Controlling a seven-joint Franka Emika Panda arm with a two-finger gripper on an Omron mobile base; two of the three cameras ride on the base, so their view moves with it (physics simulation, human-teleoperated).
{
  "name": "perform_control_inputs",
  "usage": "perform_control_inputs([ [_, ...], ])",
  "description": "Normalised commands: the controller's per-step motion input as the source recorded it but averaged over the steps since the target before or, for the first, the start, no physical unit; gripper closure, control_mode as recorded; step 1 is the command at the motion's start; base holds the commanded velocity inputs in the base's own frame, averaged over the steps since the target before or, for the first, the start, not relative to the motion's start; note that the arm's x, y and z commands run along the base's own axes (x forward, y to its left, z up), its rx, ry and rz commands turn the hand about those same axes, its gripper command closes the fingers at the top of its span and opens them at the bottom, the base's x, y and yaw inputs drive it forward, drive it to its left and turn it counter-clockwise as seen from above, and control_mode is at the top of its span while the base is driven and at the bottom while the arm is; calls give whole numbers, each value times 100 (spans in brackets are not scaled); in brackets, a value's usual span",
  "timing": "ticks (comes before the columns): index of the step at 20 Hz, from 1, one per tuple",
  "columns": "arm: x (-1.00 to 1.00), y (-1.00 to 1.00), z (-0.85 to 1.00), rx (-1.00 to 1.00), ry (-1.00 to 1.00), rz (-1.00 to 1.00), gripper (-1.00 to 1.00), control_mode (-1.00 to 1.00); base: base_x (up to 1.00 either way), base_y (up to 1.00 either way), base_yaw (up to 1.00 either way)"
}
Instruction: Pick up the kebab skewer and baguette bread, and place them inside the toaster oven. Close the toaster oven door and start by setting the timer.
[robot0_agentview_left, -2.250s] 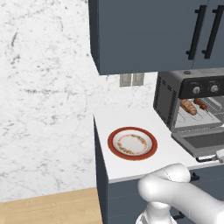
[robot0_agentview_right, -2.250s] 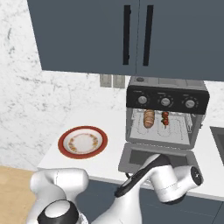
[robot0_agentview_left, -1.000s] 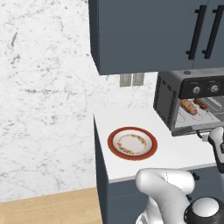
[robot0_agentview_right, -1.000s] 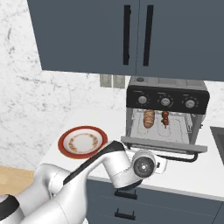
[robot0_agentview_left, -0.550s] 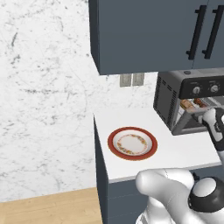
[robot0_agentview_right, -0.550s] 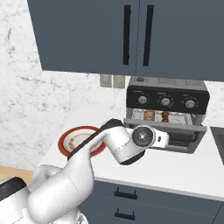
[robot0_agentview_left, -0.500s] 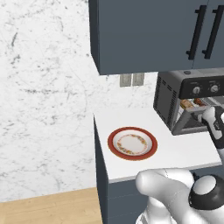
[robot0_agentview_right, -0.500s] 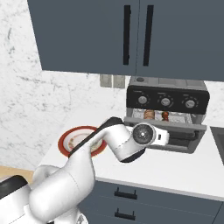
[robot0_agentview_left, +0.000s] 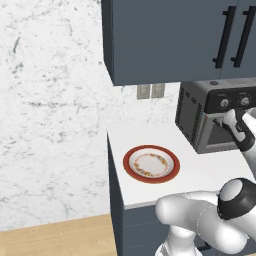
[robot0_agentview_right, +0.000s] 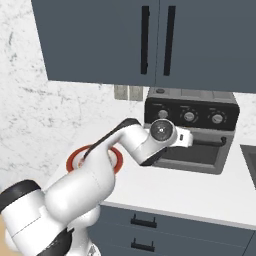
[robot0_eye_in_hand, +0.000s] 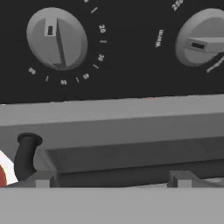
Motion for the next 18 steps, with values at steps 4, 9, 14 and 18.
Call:
perform_control_inputs([
  [4,42,22,-2,-4,0,-4,-100,-100,0,0,0],
  [9,27,11,-7,-1,0,-3,-100,-100,0,0,0],
  [14,7,2,-5,-1,0,-4,-100,-100,0,0,0],
  [18,34,2,-14,0,2,-2,-100,-100,0,0,0],
])
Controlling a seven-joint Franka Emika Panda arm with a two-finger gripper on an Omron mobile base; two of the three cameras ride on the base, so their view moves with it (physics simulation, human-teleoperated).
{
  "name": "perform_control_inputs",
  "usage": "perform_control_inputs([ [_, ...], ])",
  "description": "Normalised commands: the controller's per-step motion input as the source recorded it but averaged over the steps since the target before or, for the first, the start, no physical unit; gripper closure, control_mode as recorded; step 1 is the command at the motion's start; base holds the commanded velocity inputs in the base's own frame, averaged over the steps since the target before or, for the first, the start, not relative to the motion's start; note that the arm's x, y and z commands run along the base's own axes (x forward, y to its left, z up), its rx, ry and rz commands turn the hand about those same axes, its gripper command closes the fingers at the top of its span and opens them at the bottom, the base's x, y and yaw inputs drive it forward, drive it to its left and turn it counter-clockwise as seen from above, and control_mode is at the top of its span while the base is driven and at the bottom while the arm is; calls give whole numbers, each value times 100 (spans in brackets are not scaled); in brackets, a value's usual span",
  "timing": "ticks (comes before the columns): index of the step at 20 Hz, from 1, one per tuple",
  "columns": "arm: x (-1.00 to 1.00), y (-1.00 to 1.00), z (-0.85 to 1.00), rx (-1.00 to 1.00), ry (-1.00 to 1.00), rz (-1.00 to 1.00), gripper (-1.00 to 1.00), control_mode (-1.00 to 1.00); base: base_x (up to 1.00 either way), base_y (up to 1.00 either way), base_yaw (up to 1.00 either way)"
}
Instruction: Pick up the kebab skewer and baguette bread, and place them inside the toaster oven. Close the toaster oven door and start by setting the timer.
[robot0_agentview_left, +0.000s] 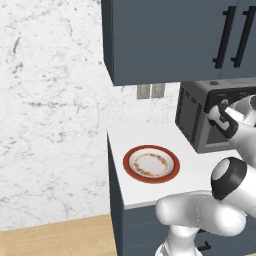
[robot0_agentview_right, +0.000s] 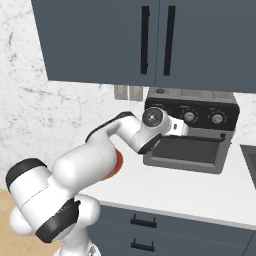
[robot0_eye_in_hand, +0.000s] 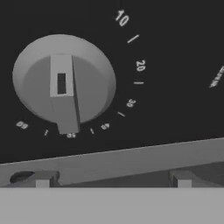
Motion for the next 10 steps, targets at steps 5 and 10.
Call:
perform_control_inputs([
  [5,59,27,-52,0,1,0,-100,-100,0,0,0],
  [10,29,18,-41,0,0,0,-100,-100,0,0,0],
])
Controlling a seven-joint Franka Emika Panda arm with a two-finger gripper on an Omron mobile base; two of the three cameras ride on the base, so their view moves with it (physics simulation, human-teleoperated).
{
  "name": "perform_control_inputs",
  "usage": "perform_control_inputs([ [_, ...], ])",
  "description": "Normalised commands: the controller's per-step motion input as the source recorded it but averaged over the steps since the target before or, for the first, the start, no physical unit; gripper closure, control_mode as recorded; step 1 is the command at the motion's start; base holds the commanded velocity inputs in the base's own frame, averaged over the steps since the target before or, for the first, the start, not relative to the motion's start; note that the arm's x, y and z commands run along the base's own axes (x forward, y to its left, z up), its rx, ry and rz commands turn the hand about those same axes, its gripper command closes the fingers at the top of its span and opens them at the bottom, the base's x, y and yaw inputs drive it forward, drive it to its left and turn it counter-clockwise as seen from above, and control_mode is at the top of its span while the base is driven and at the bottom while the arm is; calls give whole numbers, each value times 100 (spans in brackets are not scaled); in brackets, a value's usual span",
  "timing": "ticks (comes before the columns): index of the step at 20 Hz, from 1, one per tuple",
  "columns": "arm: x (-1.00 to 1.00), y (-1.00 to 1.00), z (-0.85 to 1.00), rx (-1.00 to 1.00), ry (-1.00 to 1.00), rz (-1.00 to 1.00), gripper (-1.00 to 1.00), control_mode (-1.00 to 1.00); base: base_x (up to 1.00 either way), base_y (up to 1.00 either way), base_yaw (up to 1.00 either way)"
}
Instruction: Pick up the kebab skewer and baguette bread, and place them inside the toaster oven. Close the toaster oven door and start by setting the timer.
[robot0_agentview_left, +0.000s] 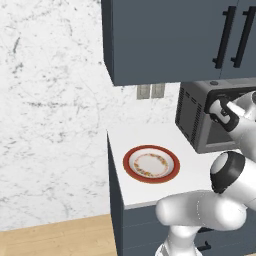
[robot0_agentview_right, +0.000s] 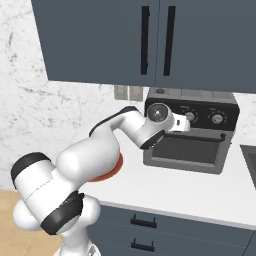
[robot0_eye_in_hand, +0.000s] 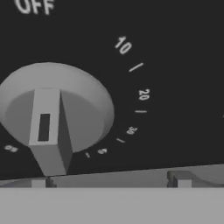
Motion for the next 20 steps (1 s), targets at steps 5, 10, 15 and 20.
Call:
perform_control_inputs([
  [5,-9,1,4,0,0,0,-100,-100,0,0,0],
  [10,-43,-15,31,0,0,0,-100,-100,0,0,0],
  [15,-46,-24,24,0,0,-1,-100,-100,0,0,0],
  [20,-68,-14,6,0,-2,0,-100,-100,0,0,0],
])
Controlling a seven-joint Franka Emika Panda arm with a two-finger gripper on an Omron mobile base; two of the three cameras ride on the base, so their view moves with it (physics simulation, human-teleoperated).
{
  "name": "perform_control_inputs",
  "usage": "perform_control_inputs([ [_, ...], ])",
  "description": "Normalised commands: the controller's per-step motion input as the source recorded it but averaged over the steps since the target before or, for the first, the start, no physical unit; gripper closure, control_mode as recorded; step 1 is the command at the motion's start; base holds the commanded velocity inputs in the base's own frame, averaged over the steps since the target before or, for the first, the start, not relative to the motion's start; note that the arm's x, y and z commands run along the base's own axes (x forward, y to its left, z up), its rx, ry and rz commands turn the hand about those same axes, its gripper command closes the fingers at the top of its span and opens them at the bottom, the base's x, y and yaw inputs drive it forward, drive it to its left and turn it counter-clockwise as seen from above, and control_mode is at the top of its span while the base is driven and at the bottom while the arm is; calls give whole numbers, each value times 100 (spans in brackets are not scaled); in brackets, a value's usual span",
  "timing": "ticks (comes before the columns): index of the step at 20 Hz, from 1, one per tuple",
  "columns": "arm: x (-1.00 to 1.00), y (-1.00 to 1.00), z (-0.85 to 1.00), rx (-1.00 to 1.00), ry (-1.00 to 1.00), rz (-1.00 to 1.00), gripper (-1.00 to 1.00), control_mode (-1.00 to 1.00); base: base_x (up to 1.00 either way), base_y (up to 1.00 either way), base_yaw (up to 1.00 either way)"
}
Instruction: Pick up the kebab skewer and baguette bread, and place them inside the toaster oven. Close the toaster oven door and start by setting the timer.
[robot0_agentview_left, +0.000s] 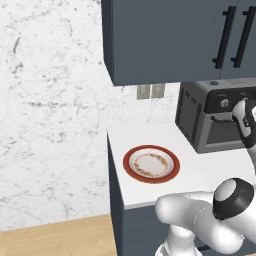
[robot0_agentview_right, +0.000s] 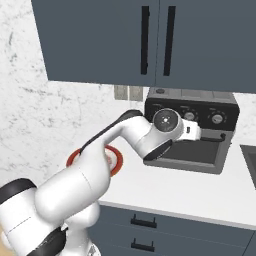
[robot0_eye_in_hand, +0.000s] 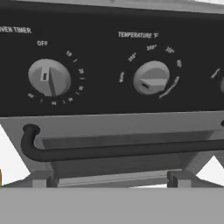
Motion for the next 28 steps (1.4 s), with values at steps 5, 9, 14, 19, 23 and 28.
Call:
perform_control_inputs([
  [5,-61,0,0,4,-14,0,-100,-100,0,0,0],
  [9,-8,0,0,6,-23,0,-100,-100,0,0,0],
  [14,5,7,0,0,-29,0,-100,-100,0,0,0],
  [19,6,15,9,0,-30,0,-100,-100,0,0,0],
  [23,2,3,39,-1,-10,0,-100,-100,0,0,0],
  [28,22,2,11,0,0,0,-100,-100,0,0,0],
])
